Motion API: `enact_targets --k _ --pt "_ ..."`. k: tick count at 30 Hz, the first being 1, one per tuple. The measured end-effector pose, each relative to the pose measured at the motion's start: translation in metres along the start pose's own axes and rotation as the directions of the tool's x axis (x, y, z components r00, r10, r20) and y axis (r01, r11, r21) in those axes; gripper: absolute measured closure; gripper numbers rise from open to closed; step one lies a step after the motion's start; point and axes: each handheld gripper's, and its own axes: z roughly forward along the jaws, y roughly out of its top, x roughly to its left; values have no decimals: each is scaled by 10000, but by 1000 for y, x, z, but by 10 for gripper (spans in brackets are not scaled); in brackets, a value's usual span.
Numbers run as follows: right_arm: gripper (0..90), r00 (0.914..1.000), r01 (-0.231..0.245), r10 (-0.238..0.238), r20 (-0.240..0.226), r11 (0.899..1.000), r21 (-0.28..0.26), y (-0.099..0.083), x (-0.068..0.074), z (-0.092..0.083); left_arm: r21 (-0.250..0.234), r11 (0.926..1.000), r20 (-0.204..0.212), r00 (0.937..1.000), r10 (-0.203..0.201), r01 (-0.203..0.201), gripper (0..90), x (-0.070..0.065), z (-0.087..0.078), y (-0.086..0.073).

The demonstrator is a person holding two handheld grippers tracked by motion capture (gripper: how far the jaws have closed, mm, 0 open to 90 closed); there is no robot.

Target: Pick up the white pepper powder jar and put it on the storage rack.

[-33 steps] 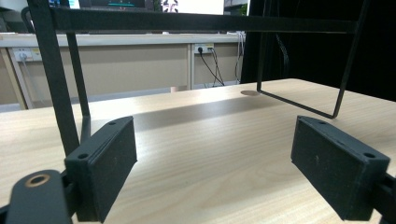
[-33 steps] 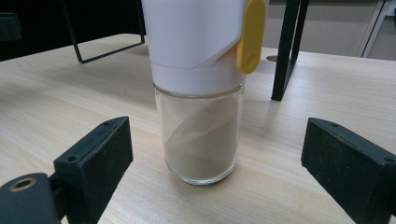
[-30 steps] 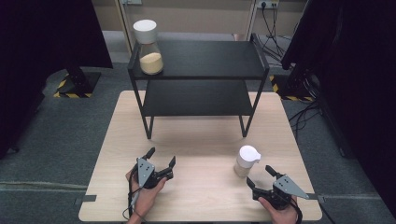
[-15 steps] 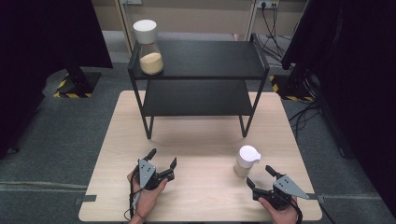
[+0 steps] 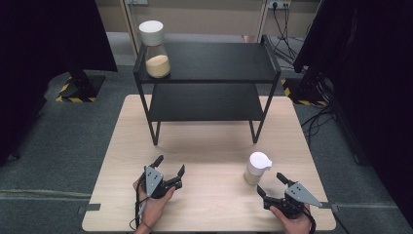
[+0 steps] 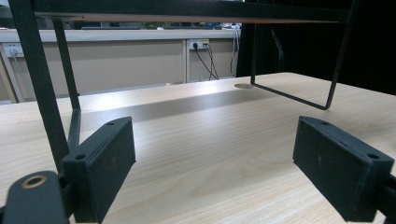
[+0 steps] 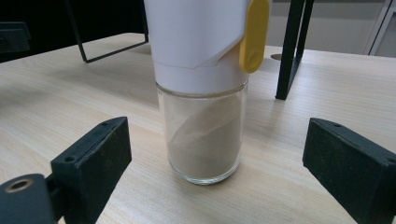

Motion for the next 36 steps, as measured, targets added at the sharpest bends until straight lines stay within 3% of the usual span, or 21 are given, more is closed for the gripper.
enact_targets --k 11,26,36 --pt "85 9989 168 -170 -445 9999 -40 16 -4 6 45 9999 56 9999 111 -112 122 0 0 1" --pt "156 9969 407 -345 -709 9953 877 36 -11 38 77 9999 57 10000 81 -81 124 0 1 1" --pt "224 9966 398 -315 -755 9929 1118 39 -13 50 99 9999 58 10000 47 -47 123 1 1 2"
